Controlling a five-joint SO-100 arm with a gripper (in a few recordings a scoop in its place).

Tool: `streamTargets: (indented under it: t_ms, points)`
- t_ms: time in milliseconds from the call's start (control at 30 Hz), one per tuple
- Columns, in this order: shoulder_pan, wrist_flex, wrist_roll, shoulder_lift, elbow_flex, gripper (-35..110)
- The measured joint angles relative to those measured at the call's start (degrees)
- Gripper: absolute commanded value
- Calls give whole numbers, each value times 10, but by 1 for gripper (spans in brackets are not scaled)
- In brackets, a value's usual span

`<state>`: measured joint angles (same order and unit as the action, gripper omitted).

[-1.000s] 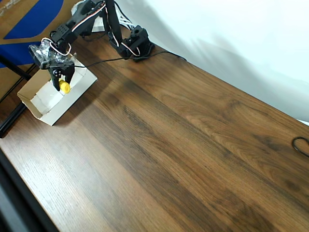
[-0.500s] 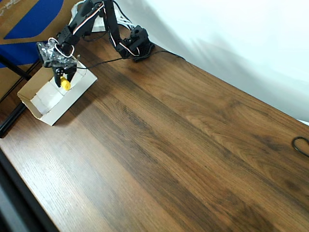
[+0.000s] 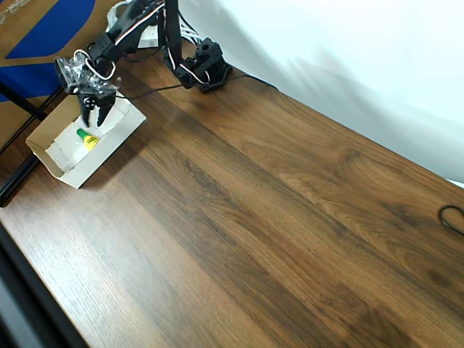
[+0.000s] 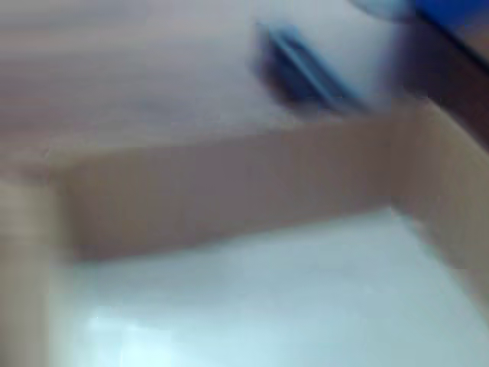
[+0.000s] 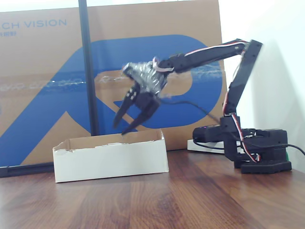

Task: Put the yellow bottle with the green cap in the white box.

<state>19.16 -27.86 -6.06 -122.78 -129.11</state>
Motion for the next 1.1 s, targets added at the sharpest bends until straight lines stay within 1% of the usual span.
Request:
streamTargets:
  t_ms: [100,233,400,567,700,800,1033,1100]
  points:
    - [-41,-30,9,-65,-28,0]
    - [-130,-58,19,-168,-91,0]
    - [-227,-98,28,-325,-211,0]
    - [-282,-162,29,-531,-362,0]
    - [-272,-222,31,-691,-464,0]
    - [-258,-292,31,-777,-483,0]
    - [-247,-301,29,-795,-507,0]
    - [-254,-319,31,-795,-509,0]
